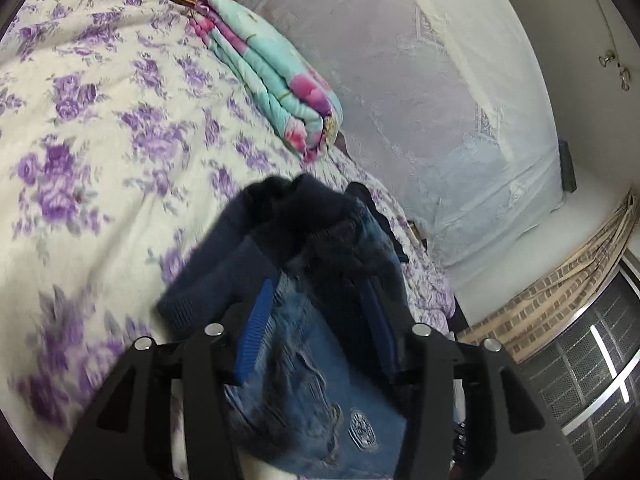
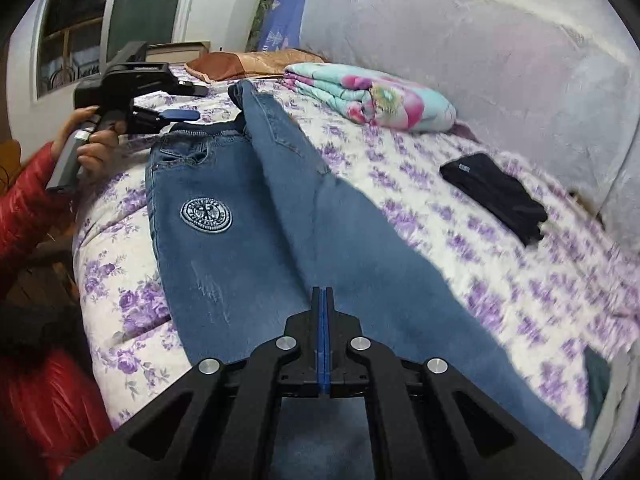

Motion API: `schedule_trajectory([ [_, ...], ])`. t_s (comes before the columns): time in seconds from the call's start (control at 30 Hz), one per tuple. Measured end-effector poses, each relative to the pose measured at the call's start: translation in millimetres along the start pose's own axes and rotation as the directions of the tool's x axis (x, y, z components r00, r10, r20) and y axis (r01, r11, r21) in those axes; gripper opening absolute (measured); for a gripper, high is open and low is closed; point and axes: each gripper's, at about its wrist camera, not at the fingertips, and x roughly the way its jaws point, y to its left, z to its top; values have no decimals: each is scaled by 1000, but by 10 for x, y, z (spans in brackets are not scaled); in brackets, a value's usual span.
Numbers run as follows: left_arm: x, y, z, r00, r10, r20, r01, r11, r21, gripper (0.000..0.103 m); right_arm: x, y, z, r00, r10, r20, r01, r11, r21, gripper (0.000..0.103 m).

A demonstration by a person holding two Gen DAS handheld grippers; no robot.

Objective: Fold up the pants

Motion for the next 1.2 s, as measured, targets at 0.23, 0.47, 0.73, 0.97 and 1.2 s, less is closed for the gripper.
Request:
schedule_trajectory([
  [0.23,260,-338,248,999,39,-15,-39,999,15,71,-10,200,102,988,-130,88,140,983,-120,60],
  [0.47,763,-314,330,973,160,-164,-164,986,-14,76,481,274,111,980,-200,-3,193,950,-247,54],
  [0.73,619,-331,375,982,98,-162,-95,995,29,28,178,169,230,968,-241,71,250,946,-208,4],
  [0.97,1,-451,53,982,27,-189,-2,991,131,28,-286,399,-17,1000,1,-5,-2,986,-166,5],
  [1.2,-148,220,-188,973,-11,-232,-3,998,-56,25,48,585,-332,995,27,-98,-40,991,-131,5],
])
